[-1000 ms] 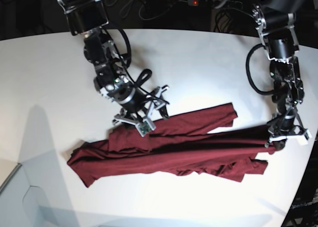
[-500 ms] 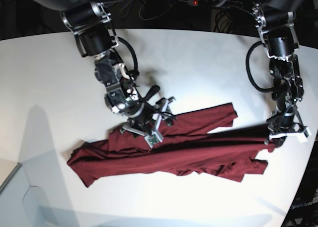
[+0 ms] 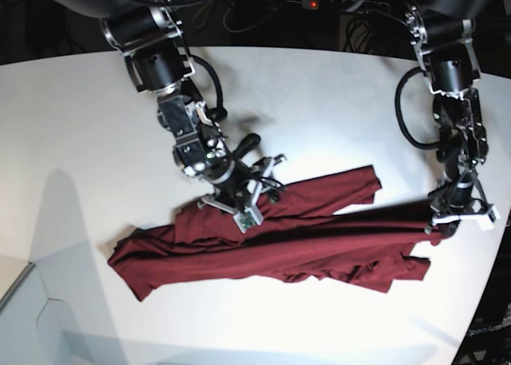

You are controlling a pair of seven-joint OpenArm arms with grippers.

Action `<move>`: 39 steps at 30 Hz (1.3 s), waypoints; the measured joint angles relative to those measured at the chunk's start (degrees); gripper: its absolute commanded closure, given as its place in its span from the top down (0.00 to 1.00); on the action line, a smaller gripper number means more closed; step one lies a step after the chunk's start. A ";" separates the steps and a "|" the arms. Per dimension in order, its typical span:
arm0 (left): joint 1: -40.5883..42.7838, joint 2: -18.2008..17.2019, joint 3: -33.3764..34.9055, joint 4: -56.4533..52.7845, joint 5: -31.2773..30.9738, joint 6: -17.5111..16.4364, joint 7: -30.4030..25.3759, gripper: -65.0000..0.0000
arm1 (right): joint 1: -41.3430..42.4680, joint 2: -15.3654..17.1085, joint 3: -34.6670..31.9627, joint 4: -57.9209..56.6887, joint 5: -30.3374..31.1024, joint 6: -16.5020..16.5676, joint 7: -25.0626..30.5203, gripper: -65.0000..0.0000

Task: Layout the t-shirt on the table in an organized manner, then fold the t-shirt properly
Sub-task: 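Release the right gripper and move it to grasp another shirt edge, then drag the grasped shirt edge with the right gripper away from the left gripper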

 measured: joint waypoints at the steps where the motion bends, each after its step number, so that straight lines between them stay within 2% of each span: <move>1: 0.00 0.00 0.00 -0.02 0.00 0.00 0.00 0.01 | -0.15 0.00 0.00 0.11 -0.02 -0.20 0.02 0.21; 3: 0.00 0.02 0.00 -0.02 0.00 0.00 0.00 0.01 | -1.70 -0.02 0.02 1.97 0.07 -0.22 -1.03 0.01; 6: -0.02 0.00 -0.02 0.00 -0.02 0.00 -0.13 0.01 | -6.49 -0.15 -0.42 7.15 0.17 -0.28 -0.57 0.00; 11: -0.07 0.02 -0.04 0.00 -0.04 0.00 -0.13 0.01 | -12.55 0.15 -9.03 13.49 0.09 -0.59 -1.46 0.00; 18: -0.17 0.02 -0.04 0.00 -0.09 0.00 -0.20 0.01 | -18.69 -0.17 -16.85 19.56 -0.09 -0.20 -3.45 0.00; 25: -0.33 0.02 -0.07 -0.02 -0.09 0.00 -0.20 0.01 | -19.89 -3.80 -18.49 19.65 -0.59 -0.22 -4.44 0.00; 28: -0.33 0.02 -0.04 -0.02 -0.09 0.00 -0.22 0.01 | -20.22 -4.13 -22.40 19.74 -0.72 -0.42 -4.22 0.05; 31: -0.33 0.02 -0.07 -0.02 -0.09 0.00 -0.20 0.01 | -20.65 -3.93 -26.01 19.74 -0.50 -0.13 -4.28 0.16; 36: -0.33 0.00 -0.07 -0.02 -0.07 0.00 -0.20 0.01 | -20.94 -3.76 -26.40 20.55 -0.76 -0.15 -4.68 0.29; 39: -0.33 0.00 -0.07 -0.02 -0.07 0.00 -0.20 0.01 | -20.98 -1.40 -26.34 24.79 -0.66 -0.17 -4.66 0.32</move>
